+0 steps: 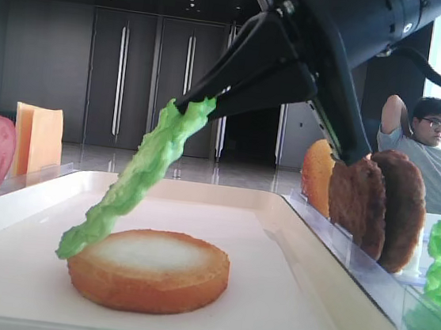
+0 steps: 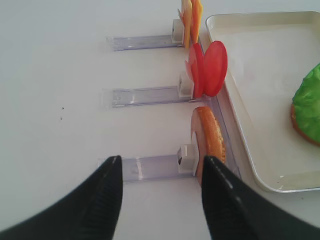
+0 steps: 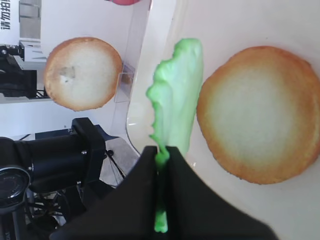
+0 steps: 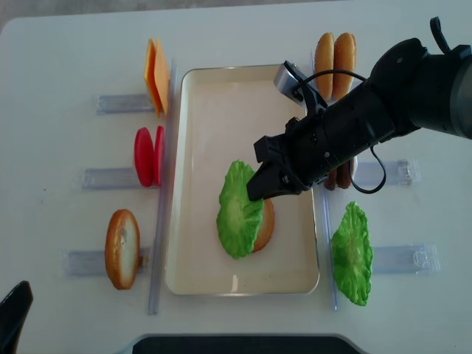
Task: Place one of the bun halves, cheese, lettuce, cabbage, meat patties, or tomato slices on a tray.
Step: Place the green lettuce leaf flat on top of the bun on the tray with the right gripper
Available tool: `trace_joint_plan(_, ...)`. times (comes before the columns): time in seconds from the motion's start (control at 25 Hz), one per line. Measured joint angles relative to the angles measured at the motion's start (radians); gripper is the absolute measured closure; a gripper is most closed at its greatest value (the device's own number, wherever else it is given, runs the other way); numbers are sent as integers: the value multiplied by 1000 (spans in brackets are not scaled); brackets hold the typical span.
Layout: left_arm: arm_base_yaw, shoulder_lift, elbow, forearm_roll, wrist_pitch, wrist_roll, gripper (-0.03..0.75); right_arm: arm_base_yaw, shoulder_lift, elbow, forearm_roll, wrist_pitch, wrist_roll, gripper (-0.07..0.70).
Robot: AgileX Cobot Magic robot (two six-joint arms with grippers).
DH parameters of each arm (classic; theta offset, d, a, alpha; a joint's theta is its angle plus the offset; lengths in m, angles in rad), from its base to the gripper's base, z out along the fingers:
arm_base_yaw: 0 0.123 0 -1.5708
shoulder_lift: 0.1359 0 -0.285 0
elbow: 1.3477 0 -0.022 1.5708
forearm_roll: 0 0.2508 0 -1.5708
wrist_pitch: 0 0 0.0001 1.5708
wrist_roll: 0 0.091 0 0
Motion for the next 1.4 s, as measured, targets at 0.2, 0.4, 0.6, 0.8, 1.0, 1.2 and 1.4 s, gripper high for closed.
trace_joint_plan(0.2,0,0,0,0,0,0,325,1,0,0,35,0,-15,625)
trace_joint_plan(0.4,0,0,0,0,0,0,325,1,0,0,37,-2,-18,625)
trace_joint_plan(0.6,0,0,0,0,0,0,325,1,0,0,37,-6,-31,625)
trace_joint_plan(0.8,0,0,0,0,0,0,325,1,0,0,37,-7,-41,625)
trace_joint_plan(1.0,0,0,0,0,0,0,325,1,0,0,30,-18,-41,624)
trace_joint_plan(1.2,0,0,0,0,0,0,325,2,4,0,18,-29,-41,622)
trace_joint_plan(1.4,0,0,0,0,0,0,325,2,17,0,11,-29,-41,617)
